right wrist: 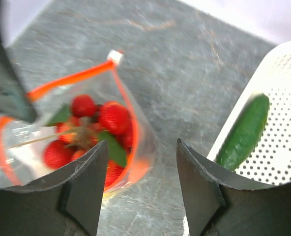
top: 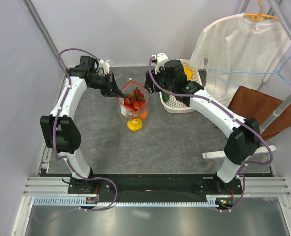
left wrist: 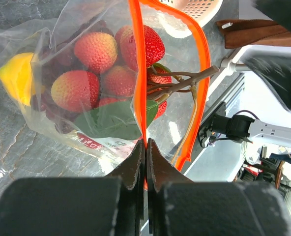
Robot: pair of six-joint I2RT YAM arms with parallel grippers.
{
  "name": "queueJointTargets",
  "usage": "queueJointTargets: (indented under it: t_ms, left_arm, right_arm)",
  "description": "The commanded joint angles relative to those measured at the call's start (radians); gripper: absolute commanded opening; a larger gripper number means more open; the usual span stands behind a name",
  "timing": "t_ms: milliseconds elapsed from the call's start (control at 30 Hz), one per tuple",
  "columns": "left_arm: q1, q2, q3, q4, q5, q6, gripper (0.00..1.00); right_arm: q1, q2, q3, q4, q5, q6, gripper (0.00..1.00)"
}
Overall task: Place the food in the zip-top bag and seal the zipper
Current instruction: Place the fake fruit in the zipper food storage bag, then adjust the zipper food storage bag at the center of the board.
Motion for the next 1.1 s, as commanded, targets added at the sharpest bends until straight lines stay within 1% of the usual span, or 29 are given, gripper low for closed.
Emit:
queueJointTargets:
  t_ms: [0,167,233,267,333,367,400,467,500,533,567,600,633,667,700,767,867,933,1033,1067]
  left_arm:
    - [0.004,-0.027,0.021,0.031,0.02,-0.018,0.02]
    - [0.004,-0.03,0.015,0.031,0.013,-0.018,0.02]
    - [0.004,-0.031,0.008,0.031,0.01,-0.018,0.02]
    - [0.004,-0.034,0.008,0.031,0.007,-0.017,0.02]
    - [0.004,-0.039,0.003,0.031,0.0,-0.017,0.02]
    - [0.005,-0.042,0.003,0.03,-0.016,-0.015,0.02]
    - [0.004,-0.044,0.005,0.03,-0.025,-0.012,0.02]
    - [0.001,-0.065,0.032,0.012,-0.037,0.003,0.02]
    - [-0.016,-0.071,0.084,-0.011,-0.054,0.017,0.02]
    - [-0.031,-0.079,0.124,-0.04,-0.081,0.067,0.02]
    - [-0.05,-0.082,0.164,-0.121,-0.144,0.096,0.02]
    - [-0.08,-0.085,0.246,-0.157,-0.173,0.122,0.02]
    - [-0.091,-0.091,0.282,-0.192,-0.194,0.167,0.02]
    - [-0.098,-0.105,0.313,-0.252,-0.21,0.179,0.02]
    - [-0.104,-0.114,0.357,-0.274,-0.223,0.185,0.02]
    - [-0.105,-0.132,0.386,-0.317,-0.249,0.199,0.02]
    - [-0.116,-0.142,0.352,-0.36,-0.269,0.215,0.02]
    - [-0.119,-0.142,0.279,-0.343,-0.257,0.192,0.02]
    - [-0.121,-0.114,0.239,-0.332,-0.196,0.141,0.02]
    - [-0.121,-0.114,0.236,-0.334,-0.145,0.141,0.02]
  right_arm:
    - [-0.013,0.079,0.055,-0.067,-0.009,0.035,0.63]
    - [-0.014,0.136,0.064,-0.071,-0.045,0.063,0.62]
    - [-0.016,0.156,0.074,-0.071,-0.08,0.075,0.6]
    - [-0.016,0.16,0.075,-0.074,-0.089,0.075,0.48]
    - [-0.017,0.171,0.086,-0.08,-0.092,0.081,0.28]
    - [-0.02,0.17,0.087,-0.083,-0.095,0.089,0.06]
    - [-0.02,0.157,0.089,-0.084,-0.098,0.093,0.0]
    - [-0.025,0.137,0.109,-0.087,-0.123,0.12,0.0]
    - [-0.025,0.11,0.118,-0.088,-0.14,0.127,0.0]
    - [-0.025,0.098,0.139,-0.087,-0.173,0.149,0.0]
    - [-0.026,0.081,0.152,-0.093,-0.186,0.158,0.0]
    - [-0.025,0.059,0.169,-0.103,-0.198,0.167,0.0]
    - [-0.023,0.053,0.216,-0.123,-0.218,0.175,0.0]
    - [-0.023,0.05,0.244,-0.175,-0.224,0.181,0.0]
    - [-0.023,0.045,0.268,-0.2,-0.23,0.184,0.0]
    - [-0.023,0.05,0.308,-0.263,-0.247,0.186,0.0]
    - [-0.02,0.059,0.299,-0.277,-0.252,0.157,0.0]
    - [-0.019,0.097,0.311,-0.272,-0.252,0.144,0.0]
    - [-0.019,0.171,0.366,-0.312,-0.27,0.13,0.0]
    - [-0.019,0.183,0.38,-0.323,-0.287,0.12,0.0]
